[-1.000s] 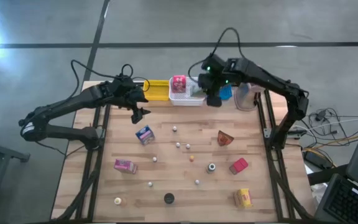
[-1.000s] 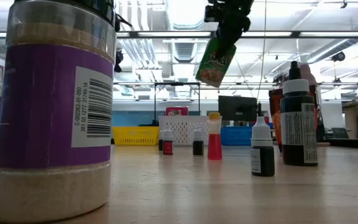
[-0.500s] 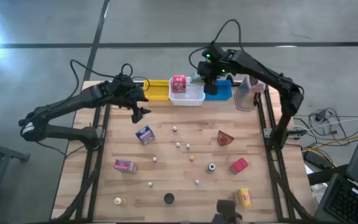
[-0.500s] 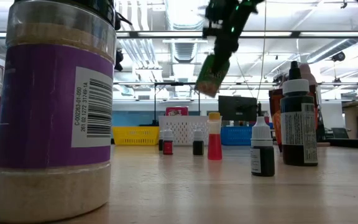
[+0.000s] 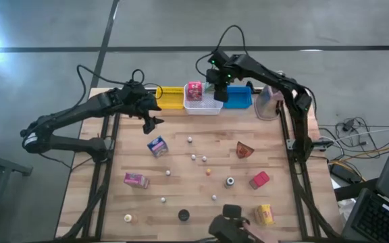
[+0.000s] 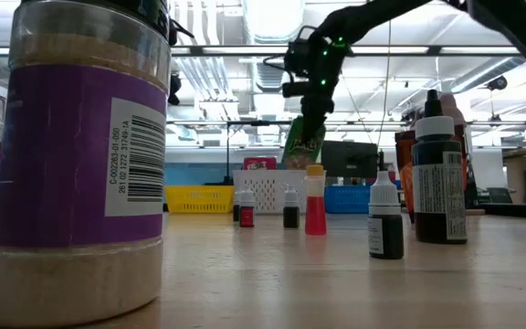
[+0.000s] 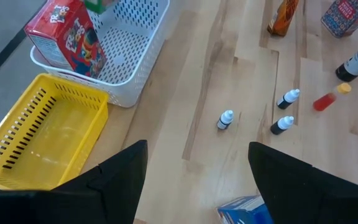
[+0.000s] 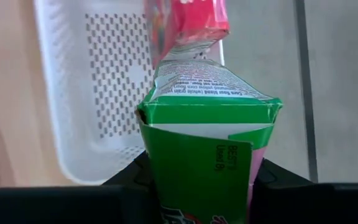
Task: Pick & Place Kitchen Items
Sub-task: Put the green cereal box into the white basket
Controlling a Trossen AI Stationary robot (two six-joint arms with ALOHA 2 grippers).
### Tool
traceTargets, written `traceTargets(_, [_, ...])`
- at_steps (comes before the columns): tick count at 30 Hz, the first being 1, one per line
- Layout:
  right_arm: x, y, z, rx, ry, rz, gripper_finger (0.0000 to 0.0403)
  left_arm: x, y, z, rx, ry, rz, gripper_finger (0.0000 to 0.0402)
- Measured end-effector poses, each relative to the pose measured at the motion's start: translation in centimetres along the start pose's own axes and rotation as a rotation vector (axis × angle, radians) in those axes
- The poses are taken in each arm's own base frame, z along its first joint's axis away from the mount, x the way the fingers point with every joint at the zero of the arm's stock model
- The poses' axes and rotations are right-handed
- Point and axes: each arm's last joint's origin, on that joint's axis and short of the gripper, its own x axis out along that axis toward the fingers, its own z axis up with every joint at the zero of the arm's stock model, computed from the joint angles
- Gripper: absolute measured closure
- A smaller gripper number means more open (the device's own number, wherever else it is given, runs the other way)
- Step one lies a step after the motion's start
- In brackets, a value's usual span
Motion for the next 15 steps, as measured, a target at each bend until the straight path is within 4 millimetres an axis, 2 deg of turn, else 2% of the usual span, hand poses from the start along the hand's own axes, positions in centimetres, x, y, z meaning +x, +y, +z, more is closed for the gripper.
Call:
traceTargets(7, [2.8,-0.6,0.8,0.000,0.031,0.023,0.0273,0.0,0.0,-0.1,0.002,0.006,-0.001,0.0117])
traceTargets(15, [6.8,-0.8,0.3,0.005,0.109,0.081,0.0291,0.0,0.0,-0.1,0.012,0.009,-0.001,0.0117])
